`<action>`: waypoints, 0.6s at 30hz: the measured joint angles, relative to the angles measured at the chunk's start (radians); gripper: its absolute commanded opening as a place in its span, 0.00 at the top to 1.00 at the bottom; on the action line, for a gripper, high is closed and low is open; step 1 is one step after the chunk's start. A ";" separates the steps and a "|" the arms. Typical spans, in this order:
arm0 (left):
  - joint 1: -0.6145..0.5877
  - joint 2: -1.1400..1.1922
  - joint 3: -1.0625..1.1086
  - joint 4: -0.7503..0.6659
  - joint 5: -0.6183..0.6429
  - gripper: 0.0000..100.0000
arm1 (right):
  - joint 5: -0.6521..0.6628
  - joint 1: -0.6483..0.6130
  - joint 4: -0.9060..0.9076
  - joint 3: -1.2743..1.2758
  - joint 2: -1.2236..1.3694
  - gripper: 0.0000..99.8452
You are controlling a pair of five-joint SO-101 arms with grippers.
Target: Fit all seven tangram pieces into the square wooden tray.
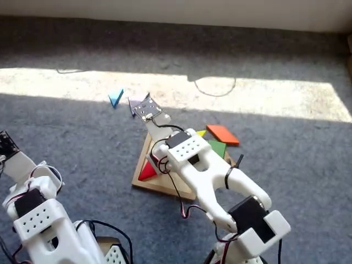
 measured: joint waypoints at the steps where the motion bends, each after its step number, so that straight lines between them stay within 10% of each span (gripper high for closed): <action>1: 0.000 0.000 0.000 0.000 0.000 1.00 | 0.000 0.000 -0.008 -0.005 0.014 0.99; 18: 0.000 0.000 0.000 0.000 0.000 1.00 | 0.000 0.054 0.032 -0.014 -0.216 0.99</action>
